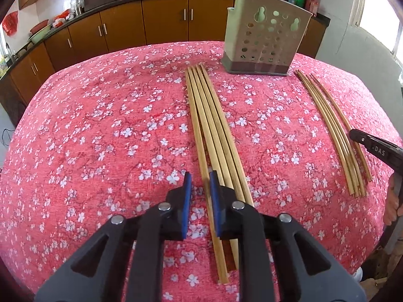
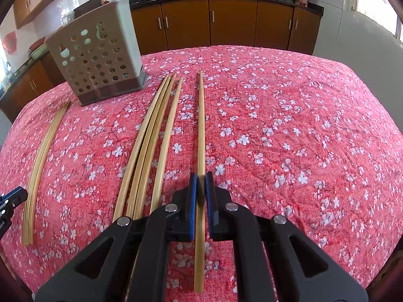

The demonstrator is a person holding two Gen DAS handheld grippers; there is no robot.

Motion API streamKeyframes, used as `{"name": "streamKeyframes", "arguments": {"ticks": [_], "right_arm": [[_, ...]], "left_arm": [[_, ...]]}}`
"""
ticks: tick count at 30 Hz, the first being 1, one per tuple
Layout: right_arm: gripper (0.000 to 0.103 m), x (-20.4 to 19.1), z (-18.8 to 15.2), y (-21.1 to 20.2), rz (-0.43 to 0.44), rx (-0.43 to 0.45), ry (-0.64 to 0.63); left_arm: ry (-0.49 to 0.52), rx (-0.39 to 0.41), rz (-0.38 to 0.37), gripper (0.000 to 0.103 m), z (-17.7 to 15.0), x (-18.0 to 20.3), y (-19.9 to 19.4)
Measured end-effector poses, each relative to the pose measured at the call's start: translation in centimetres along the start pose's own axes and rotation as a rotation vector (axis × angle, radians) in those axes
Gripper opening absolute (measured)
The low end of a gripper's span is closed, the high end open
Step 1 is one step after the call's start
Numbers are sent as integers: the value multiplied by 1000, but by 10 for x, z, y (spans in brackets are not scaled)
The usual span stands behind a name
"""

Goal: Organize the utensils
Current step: 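Lift the held chopsticks with both tools and carry them toward the beige holder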

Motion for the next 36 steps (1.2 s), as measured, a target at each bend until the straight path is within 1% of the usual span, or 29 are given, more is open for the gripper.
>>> {"name": "streamKeyframes", "arguments": {"ticks": [1, 2, 7, 10, 12, 15, 19, 21, 23, 28, 32, 35, 36], "right_arm": [[8, 0, -1, 0, 2, 2, -1], [8, 0, -1, -1, 5, 3, -1], [9, -1, -1, 0, 8, 10, -3], [8, -2, -1, 0, 0, 17, -30], [8, 1, 4, 3, 11, 17, -21], [8, 12, 13, 8, -8, 22, 1], [8, 30, 27, 18, -32, 44, 37], [8, 35, 31, 21, -29, 51, 54], [8, 34, 31, 22, -31, 64, 53], [8, 36, 32, 22, -21, 68, 57], [8, 35, 24, 16, -36, 65, 34], [8, 34, 17, 12, -28, 58, 35], [8, 35, 15, 11, -25, 59, 37]], "left_arm": [[0, -3, 4, 17, 0, 0, 1], [-2, -17, 14, 10, -1, 0, 4], [-13, -10, 13, 10, -2, -4, 7], [-3, -2, 30, 9, 4, -11, 10], [-17, 8, 44, 9, 13, -23, 15], [-66, 15, 66, 9, 33, -51, 24], [-94, 46, 55, 9, 46, -73, 31], [-98, 65, 35, 9, 46, -77, 31], [-91, 87, 32, 10, 44, -77, 30], [-106, 90, 11, 10, 43, -78, 30], [-85, 77, 37, 10, 35, -76, 25], [-68, 75, 64, 10, 29, -77, 21], [-64, 76, 72, 12, 27, -77, 21]]}}
Point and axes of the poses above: each gripper's, at about its wrist camera, not at the fingertips, and y roughly the way its jaws point, x to its right, z to its top, the point moved 6 cm from there along y, roughly the way its jaws point, and after that the axes turned 5 degrees about -x, right-handed, at the moved point
